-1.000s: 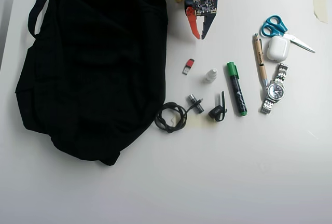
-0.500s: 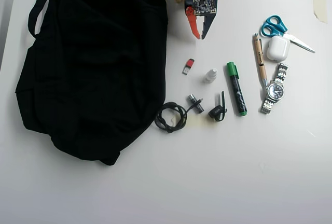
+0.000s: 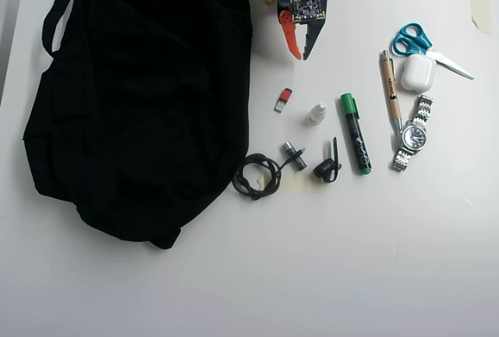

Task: Put the black bike light into the black bag

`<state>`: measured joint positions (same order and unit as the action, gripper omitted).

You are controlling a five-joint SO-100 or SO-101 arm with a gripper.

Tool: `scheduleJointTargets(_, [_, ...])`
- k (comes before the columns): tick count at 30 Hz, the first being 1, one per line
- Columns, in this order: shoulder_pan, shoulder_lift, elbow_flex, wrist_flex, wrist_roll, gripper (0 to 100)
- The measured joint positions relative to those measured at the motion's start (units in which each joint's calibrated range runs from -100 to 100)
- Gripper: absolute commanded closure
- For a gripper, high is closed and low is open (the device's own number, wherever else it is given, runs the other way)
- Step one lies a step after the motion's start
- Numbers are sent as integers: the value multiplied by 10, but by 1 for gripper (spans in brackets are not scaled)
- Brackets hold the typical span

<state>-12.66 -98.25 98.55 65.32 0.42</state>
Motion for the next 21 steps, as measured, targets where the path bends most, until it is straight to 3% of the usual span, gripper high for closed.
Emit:
scheduleJointTargets(11, [0, 0, 0, -6, 0, 98])
scheduleJointTargets(21, [1, 0, 0, -117, 0, 98])
